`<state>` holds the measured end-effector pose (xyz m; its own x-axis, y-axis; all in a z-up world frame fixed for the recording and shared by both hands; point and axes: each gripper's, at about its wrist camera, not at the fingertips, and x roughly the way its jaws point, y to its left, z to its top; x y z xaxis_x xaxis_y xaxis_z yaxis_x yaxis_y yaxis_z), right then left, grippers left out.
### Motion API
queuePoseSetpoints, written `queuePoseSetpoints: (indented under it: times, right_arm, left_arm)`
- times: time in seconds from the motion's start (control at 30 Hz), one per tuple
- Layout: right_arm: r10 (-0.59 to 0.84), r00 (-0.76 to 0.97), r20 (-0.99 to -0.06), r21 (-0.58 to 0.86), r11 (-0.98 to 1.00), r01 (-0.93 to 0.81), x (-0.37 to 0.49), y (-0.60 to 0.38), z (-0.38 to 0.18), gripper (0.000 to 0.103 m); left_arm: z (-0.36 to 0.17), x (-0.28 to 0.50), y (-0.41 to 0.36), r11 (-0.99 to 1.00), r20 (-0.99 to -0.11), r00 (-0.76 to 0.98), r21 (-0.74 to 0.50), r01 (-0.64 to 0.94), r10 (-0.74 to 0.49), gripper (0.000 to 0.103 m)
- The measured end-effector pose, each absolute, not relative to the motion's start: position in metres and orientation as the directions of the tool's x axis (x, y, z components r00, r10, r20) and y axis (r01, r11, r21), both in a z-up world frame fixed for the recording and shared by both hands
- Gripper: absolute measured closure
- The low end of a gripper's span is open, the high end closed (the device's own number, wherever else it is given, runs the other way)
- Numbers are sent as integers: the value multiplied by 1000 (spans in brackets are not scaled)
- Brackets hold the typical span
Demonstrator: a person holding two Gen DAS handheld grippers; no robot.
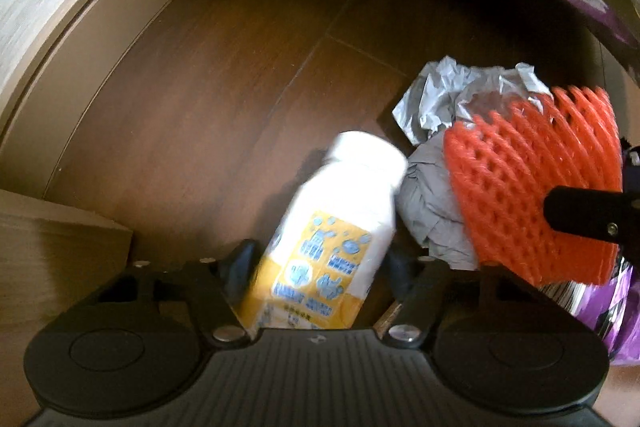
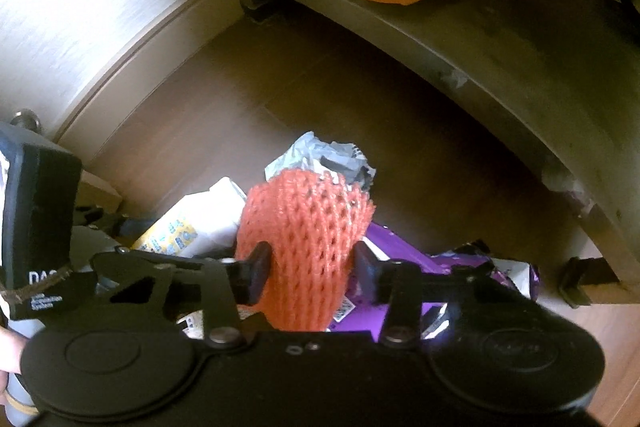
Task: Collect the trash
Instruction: 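Grasp the yellow-labelled white bottle with the left gripper while the right gripper grasps the orange mesh sleeve, then lift the bottle and mesh sleeve and carry them over the green wastebasket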
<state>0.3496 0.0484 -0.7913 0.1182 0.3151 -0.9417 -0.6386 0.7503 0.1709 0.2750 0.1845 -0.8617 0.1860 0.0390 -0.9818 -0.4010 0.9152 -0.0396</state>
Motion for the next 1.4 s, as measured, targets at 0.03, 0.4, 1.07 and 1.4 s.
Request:
queuePoseSetpoints:
  times: [0.03, 0.4, 1.07, 1.4]
  right_arm:
    - [315, 120, -941, 172, 754, -634, 350, 47, -791, 74]
    - [376, 174, -910, 186, 747, -638, 341, 30, -756, 92]
    - [413, 236, -880, 205, 777, -595, 312, -43, -503, 92]
    - [443, 338, -831, 175, 783, -597, 312, -84, -318, 92]
  left_arm:
    - [-861, 274, 185, 911, -982, 183, -38, -410, 42, 44]
    - [-828, 251, 192, 857, -983, 166, -13, -514, 84, 52]
    - [-535, 230, 158, 845, -975, 223, -119, -522, 1, 53]
    - [-334, 267, 140, 879, -930, 368, -176, -444, -1, 53]
